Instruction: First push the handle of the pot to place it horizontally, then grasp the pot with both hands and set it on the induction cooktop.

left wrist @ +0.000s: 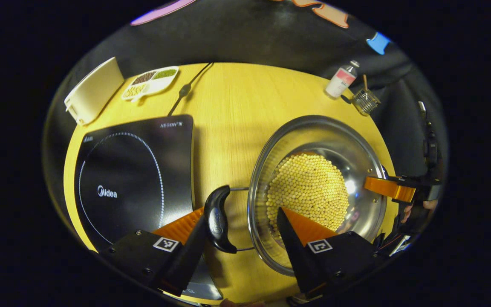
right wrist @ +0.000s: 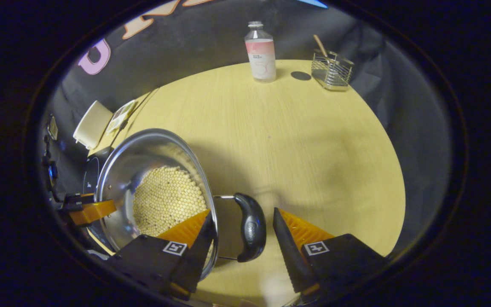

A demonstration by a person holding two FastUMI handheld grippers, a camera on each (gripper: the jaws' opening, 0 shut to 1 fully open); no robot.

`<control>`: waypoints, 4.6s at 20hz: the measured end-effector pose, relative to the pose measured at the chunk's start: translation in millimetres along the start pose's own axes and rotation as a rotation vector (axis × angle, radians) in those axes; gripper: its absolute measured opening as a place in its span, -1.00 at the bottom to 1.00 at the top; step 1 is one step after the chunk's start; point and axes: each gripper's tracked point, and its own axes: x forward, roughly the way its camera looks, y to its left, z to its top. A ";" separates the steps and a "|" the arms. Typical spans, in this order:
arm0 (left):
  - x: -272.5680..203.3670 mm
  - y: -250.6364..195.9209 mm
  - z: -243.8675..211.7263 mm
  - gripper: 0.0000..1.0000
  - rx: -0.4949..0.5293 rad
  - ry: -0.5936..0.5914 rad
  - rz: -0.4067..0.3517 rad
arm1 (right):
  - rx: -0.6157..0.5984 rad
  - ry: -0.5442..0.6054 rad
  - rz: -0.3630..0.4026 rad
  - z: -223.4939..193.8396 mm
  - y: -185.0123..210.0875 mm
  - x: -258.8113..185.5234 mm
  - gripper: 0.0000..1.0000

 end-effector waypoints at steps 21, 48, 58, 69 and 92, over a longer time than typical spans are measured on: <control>27.7 -1.4 -9.3 0.27 -0.096 0.032 -0.054 | 0.091 0.059 0.114 -8.6 2.8 6.6 -0.05; -121.2 85.4 -21.5 0.19 -0.162 -0.106 0.068 | 0.048 -0.005 0.315 -26.9 134.5 -78.9 -0.07; -94.0 201.5 -5.4 0.19 -0.121 -0.072 -0.039 | 0.100 0.001 0.162 -40.6 237.9 -54.3 0.07; -85.9 285.0 16.0 0.19 -0.094 -0.091 -0.070 | 0.093 0.014 0.085 -28.4 319.5 -33.2 -0.07; -125.8 343.7 55.7 0.96 0.027 -0.308 0.172 | 0.069 -0.136 0.112 -1.7 361.5 -53.9 0.83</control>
